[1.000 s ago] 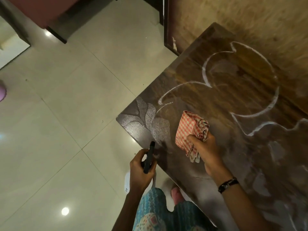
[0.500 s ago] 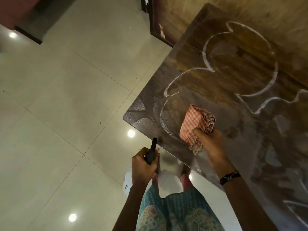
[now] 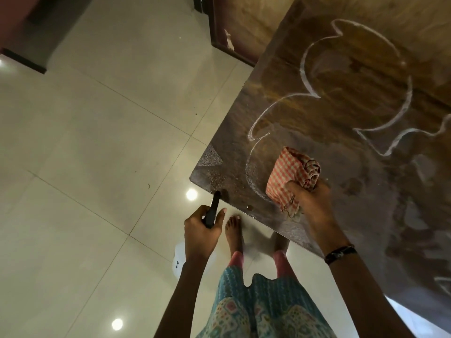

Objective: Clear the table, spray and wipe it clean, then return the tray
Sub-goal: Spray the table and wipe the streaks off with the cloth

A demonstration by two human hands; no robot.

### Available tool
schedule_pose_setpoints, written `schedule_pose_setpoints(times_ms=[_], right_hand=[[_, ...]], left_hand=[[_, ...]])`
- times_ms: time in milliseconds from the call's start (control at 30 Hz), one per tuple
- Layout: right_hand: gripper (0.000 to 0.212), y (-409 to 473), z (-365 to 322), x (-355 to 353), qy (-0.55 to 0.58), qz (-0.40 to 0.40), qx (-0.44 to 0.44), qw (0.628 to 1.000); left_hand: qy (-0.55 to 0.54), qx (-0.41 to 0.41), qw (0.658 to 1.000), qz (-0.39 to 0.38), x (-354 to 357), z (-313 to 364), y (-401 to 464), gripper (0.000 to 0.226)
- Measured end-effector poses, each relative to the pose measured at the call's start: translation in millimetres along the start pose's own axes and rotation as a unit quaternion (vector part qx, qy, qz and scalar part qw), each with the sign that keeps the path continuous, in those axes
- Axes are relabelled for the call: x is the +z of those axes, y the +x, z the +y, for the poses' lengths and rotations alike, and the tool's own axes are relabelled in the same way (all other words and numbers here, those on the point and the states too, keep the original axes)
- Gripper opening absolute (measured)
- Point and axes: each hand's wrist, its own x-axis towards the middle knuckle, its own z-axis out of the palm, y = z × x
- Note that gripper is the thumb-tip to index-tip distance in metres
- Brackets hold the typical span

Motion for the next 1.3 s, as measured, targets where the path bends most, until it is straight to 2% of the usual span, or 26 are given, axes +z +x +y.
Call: schedule_pose_setpoints(times_ms=[100, 167, 233, 367, 500, 567, 633, 700, 767, 800, 833, 900, 1000, 1100, 1200, 1300], right_hand=[[0.028, -1, -2, 2, 0.008, -0.001, 0.003, 1.0], [0.03, -2, -3, 2, 0.013, 0.001, -0.001, 1.0], [0.034, -1, -3, 1, 0.017, 0.002, -0.007, 1.0], [0.038, -1, -3, -1, -0.006, -0.004, -0.031, 0.999], [0.038, 3, 3, -1, -0.086, 0.048, -0.106, 0.99], [0.042, 2, 7, 5, -0.185, 0.095, -0.173, 0.963], [0.052, 1, 14, 13, -0.285, 0.09, -0.241, 0.923], [0.063, 4, 26, 22, -0.385, 0.003, -0.315, 0.867], [0.066, 9, 43, 28, -0.495, -0.078, -0.381, 0.777], [0.068, 10, 51, 29, -0.542, -0.101, -0.394, 0.736], [0.073, 11, 58, 30, -0.573, -0.118, -0.393, 0.709], [0.076, 14, 72, 29, -0.586, -0.131, -0.386, 0.7], [0.072, 24, 79, 42, -0.573, -0.109, -0.377, 0.72], [0.073, 36, 60, 90, -0.556, -0.091, -0.379, 0.734], [0.071, 41, 40, 141, -0.556, -0.096, -0.433, 0.704], [0.064, 33, 50, 151, -0.561, -0.133, -0.488, 0.655]], left_hand=[[0.015, 0.048, 0.996, -0.075, 1, 5, 5, 0.024], [0.066, 0.078, 0.989, -0.108, 7, 9, 6, 0.029], [0.106, 0.094, 0.984, -0.11, 12, 15, 8, 0.037], [0.102, 0.107, 0.982, -0.117, 17, 16, 14, 0.042], [0.094, 0.086, 0.985, -0.116, 14, 16, 16, 0.042], [0.071, 0.047, 0.993, -0.081, 7, 16, 18, 0.029], [0.031, 0.023, 0.998, -0.051, 0, 15, 20, 0.034], [0.003, 0.023, 0.999, -0.038, -7, 13, 22, 0.034], [-0.024, 0.019, 0.999, -0.029, -13, 13, 25, 0.032], [-0.034, 0.016, 0.999, -0.025, -17, 13, 26, 0.031], [-0.041, 0.015, 0.999, -0.021, -20, 13, 26, 0.03], [-0.053, 0.014, 0.998, -0.012, -28, 13, 29, 0.029], [-0.086, -0.004, 0.996, 0.0, -37, 14, 32, 0.026], [-0.087, 0.008, 0.996, 0.015, -46, 17, 34, 0.027], [-0.085, 0.029, 0.996, 0.027, -55, 22, 35, 0.027], [-0.072, 0.04, 0.996, 0.02, -59, 25, 36, 0.026]])
